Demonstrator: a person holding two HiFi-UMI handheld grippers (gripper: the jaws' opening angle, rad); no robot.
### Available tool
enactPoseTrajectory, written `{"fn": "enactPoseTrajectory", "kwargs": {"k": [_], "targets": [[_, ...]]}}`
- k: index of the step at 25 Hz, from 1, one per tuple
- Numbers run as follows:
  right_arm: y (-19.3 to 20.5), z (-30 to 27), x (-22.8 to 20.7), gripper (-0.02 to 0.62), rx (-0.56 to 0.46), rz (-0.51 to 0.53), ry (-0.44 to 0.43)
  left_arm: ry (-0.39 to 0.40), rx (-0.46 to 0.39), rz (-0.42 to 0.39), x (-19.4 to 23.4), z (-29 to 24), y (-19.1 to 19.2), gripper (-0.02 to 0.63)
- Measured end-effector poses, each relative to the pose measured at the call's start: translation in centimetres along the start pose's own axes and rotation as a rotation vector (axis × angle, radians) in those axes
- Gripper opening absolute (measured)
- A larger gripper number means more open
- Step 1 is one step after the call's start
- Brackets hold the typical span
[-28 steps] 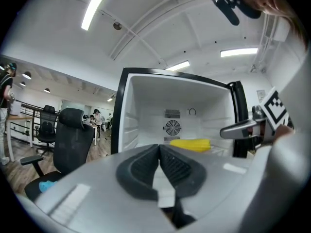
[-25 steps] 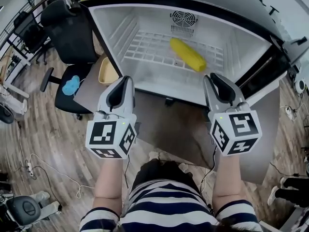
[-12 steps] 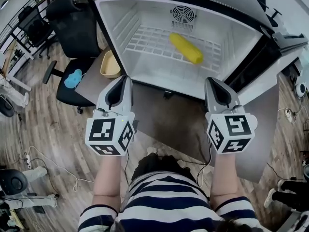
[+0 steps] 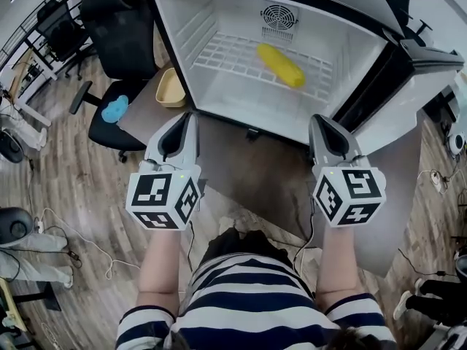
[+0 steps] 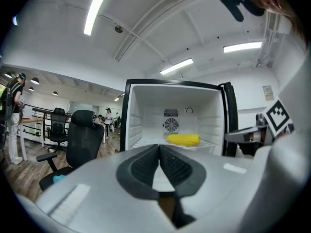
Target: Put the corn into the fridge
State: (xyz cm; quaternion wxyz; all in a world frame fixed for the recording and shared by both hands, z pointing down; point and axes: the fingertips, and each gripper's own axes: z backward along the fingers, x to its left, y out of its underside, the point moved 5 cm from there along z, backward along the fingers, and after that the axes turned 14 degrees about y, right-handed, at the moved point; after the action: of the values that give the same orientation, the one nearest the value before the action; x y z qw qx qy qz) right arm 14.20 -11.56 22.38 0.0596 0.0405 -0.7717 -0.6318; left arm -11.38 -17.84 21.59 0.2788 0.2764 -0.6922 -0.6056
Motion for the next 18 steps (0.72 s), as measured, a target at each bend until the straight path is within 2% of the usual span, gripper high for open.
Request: {"fn": "enactPoseTrajectory", "kwargs": {"k": [10,18], "targets": [[-0.2,0.7,0.1,-0.003,-0.018,-0.05,-0.064,-0.024,-0.016,-0.018,-1.4,1.3,-0.4,0.0],[-0.2,0.8,0.3,-0.003,-0.022,-0.053,-0.081,-0.035,-0.027,-0.018,-1.9,2.0,-0.4,0.0]]}}
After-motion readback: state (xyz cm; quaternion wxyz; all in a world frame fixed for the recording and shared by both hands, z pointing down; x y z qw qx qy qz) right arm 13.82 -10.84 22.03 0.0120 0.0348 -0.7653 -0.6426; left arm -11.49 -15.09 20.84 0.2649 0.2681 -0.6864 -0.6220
